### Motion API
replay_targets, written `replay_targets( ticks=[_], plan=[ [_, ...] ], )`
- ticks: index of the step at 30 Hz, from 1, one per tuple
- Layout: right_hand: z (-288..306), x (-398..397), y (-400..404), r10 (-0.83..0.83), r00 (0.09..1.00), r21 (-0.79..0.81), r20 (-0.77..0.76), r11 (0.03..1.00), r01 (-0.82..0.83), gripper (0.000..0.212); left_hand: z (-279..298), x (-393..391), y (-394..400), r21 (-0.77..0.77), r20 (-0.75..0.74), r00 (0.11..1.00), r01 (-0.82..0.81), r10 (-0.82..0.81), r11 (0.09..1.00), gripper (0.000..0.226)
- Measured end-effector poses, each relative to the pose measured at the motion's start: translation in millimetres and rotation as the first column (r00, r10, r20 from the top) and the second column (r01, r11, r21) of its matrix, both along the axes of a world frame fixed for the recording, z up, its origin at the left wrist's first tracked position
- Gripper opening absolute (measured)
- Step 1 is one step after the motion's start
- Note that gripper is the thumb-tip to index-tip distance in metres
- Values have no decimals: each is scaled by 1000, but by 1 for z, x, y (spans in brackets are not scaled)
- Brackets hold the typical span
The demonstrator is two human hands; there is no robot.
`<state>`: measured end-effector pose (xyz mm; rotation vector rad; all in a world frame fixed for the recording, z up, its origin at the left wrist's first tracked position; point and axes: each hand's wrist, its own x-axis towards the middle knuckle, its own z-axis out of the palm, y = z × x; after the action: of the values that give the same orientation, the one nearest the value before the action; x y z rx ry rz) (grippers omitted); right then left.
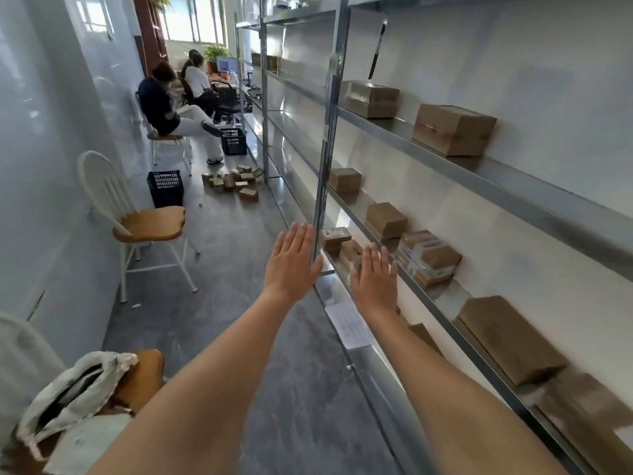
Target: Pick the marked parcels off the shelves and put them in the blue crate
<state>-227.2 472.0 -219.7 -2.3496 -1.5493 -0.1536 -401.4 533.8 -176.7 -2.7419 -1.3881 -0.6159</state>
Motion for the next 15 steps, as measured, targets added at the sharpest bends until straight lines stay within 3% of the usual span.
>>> replay_targets(
  ticks=[9, 15],
  plan=[
    [-7, 55, 133, -144, 984, -34, -100, 989, 141, 64, -16, 41, 159, -48, -19, 999, 35, -36, 998, 66],
    [-23, 113, 221, -202, 974, -84, -104, 977, 193, 65, -31, 110, 251, -71, -19, 995, 98, -99, 993, 70]
  ],
)
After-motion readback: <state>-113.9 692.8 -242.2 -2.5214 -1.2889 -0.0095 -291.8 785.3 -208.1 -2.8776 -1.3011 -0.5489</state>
